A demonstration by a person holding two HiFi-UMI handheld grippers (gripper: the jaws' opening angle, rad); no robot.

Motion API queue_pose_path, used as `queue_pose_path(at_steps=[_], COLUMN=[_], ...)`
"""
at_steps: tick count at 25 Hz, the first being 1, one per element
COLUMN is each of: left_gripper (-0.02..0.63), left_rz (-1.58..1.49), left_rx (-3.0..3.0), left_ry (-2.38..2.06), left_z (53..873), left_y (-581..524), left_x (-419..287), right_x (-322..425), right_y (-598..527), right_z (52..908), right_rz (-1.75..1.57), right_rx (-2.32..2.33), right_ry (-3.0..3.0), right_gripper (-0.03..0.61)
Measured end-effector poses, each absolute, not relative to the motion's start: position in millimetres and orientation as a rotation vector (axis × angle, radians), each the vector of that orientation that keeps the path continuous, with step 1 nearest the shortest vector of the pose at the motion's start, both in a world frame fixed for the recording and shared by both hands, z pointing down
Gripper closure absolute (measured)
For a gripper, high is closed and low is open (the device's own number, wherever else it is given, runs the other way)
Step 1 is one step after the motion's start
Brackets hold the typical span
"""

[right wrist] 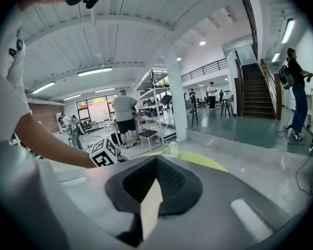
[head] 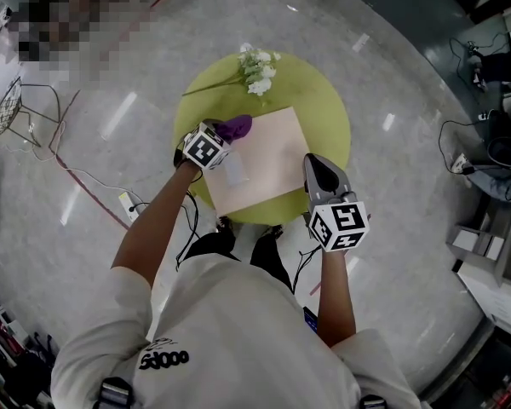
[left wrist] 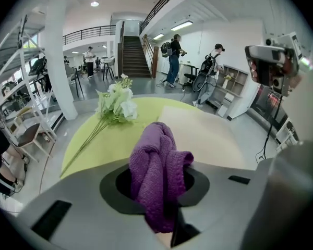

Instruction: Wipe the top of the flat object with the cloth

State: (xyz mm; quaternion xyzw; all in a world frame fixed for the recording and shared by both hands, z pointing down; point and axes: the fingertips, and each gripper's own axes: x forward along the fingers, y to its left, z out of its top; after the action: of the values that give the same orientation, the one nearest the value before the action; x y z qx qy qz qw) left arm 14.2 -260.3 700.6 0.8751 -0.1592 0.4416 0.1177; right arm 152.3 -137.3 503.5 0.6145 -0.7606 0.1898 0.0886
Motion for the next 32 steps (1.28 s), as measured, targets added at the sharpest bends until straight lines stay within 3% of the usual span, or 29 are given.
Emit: queue_pose_path(at_steps=[24,32], left_gripper=[0.523,0.523], left_rz=[1.254,1.218], left_rx=[2.546,2.528], left_ry=[-0.070,-0.230], left_z=[698.2,700.1], left_y=[-59.1,-81.2], left_x=[6.7,-20.7], right_x=[130.8,105.5], right_y=[-99.4,-107.1], right_z=[524.5,535.4], right_rz=[0.615,0.629], right_rx=[1.545,1.474], right_ry=[-2.409,-2.433], right_gripper=[0.571,0.571])
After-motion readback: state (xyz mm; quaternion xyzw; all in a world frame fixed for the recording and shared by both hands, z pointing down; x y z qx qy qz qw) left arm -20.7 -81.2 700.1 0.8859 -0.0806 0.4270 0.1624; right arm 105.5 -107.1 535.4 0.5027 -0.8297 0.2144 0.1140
